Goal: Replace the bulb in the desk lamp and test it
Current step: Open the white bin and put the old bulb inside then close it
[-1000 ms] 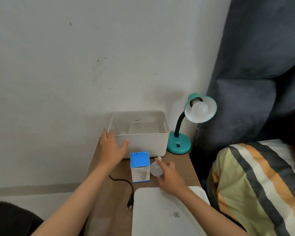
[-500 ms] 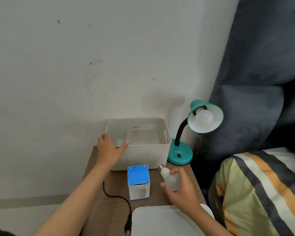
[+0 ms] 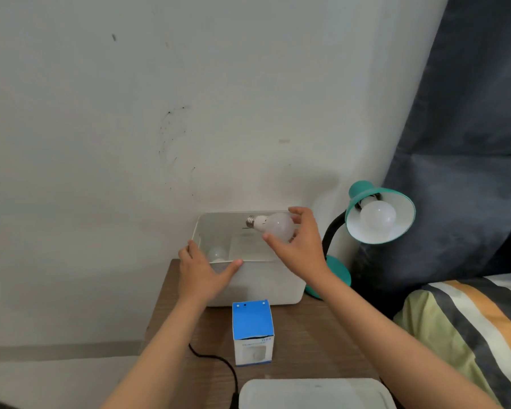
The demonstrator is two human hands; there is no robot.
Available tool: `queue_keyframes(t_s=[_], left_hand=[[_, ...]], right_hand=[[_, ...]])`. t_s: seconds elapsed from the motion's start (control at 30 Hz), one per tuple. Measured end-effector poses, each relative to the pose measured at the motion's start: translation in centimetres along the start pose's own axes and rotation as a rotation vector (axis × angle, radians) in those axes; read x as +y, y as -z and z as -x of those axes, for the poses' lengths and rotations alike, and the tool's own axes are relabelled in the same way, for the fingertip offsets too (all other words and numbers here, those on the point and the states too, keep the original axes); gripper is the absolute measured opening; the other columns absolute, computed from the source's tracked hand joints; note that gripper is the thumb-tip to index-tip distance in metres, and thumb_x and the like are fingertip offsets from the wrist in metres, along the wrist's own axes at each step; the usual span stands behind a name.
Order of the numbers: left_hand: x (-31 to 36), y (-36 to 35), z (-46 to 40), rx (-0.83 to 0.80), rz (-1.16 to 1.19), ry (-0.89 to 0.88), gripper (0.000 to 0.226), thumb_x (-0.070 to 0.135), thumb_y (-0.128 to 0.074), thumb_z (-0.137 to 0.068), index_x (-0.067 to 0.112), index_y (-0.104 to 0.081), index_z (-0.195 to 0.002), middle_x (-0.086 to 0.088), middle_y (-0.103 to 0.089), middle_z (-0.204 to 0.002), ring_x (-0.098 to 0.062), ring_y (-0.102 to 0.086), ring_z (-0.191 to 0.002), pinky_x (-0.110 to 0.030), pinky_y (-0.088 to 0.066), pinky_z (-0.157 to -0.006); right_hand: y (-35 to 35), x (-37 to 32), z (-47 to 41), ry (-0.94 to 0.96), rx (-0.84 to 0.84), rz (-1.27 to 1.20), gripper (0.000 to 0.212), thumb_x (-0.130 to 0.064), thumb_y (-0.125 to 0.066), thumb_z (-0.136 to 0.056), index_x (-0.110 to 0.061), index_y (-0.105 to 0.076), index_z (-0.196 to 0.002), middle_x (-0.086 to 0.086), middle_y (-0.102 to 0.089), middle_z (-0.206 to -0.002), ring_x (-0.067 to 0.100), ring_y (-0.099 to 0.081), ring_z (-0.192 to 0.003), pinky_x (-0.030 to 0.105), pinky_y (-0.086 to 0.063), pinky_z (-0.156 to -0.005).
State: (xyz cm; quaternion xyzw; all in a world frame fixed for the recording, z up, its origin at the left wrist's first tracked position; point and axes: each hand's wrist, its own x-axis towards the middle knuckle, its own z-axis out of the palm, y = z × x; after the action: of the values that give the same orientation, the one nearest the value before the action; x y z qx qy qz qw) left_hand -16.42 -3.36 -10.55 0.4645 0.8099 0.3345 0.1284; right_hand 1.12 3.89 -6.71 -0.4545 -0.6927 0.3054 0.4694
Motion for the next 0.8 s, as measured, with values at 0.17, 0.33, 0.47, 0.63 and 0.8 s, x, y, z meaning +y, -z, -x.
queue_keyframes(t_s=[0.17,0.33,0.47,0.63,0.8], left_hand=[[-0.1,-0.1,-0.1,0.018,0.014,0.001,0.121,0.069,-0.064,-0.065,0.004,-0.001,-0.146,-0.015,-0.014,-0.149,-0.031,-0.028,-0.136,-0.037,-0.036,-0.105],[0.0,-0.1,-0.1,0.025,0.027,-0.001,0.120,0.067,-0.065,-0.066,0.006,0.000,-0.146,-0.013,-0.013,-0.150,-0.030,-0.024,-0.138,-0.036,-0.036,-0.105],[0.1,-0.1,0.0,0.030,0.040,-0.001,0.121,0.067,-0.065,-0.066,0.005,0.000,-0.146,-0.012,-0.014,-0.149,-0.029,-0.025,-0.137,-0.034,-0.036,-0.104],[0.2,0.1,0.1,0.009,0.039,0.009,0.120,0.067,-0.065,-0.067,0.006,0.001,-0.146,-0.012,-0.012,-0.150,-0.029,-0.023,-0.138,-0.034,-0.034,-0.106],[0.3,0.4,0.2,-0.026,0.011,0.031,0.121,0.070,-0.062,-0.066,0.007,0.003,-0.146,-0.012,-0.010,-0.152,-0.029,-0.021,-0.140,-0.036,-0.032,-0.108]], right_hand=[[-2.3,1.8,-4.5,-0.181,-0.135,0.200,0.053,-0.034,-0.077,-0.070,-0.012,-0.049,-0.109,0.007,-0.054,-0.113,0.017,-0.052,-0.089,0.026,-0.041,-0.071],[-4.3,3.2,-6.1,-0.321,-0.186,0.265,0.053,-0.035,-0.073,-0.074,-0.007,-0.049,-0.112,0.008,-0.059,-0.105,0.021,-0.055,-0.086,0.026,-0.038,-0.057],[-5.4,3.8,-7.0,-0.362,-0.188,0.306,0.055,-0.036,-0.072,-0.076,-0.006,-0.049,-0.116,0.012,-0.061,-0.114,0.025,-0.056,-0.091,0.029,-0.038,-0.067],[-5.7,3.8,-7.1,-0.357,-0.190,0.367,0.057,-0.037,-0.069,-0.077,-0.007,-0.047,-0.120,0.013,-0.060,-0.120,0.030,-0.059,-0.108,0.030,-0.043,-0.073],[-4.1,2.0,-5.6,-0.255,-0.150,0.317,0.062,-0.035,-0.070,-0.079,-0.006,-0.043,-0.127,0.012,-0.055,-0.126,0.028,-0.055,-0.111,0.033,-0.045,-0.083]])
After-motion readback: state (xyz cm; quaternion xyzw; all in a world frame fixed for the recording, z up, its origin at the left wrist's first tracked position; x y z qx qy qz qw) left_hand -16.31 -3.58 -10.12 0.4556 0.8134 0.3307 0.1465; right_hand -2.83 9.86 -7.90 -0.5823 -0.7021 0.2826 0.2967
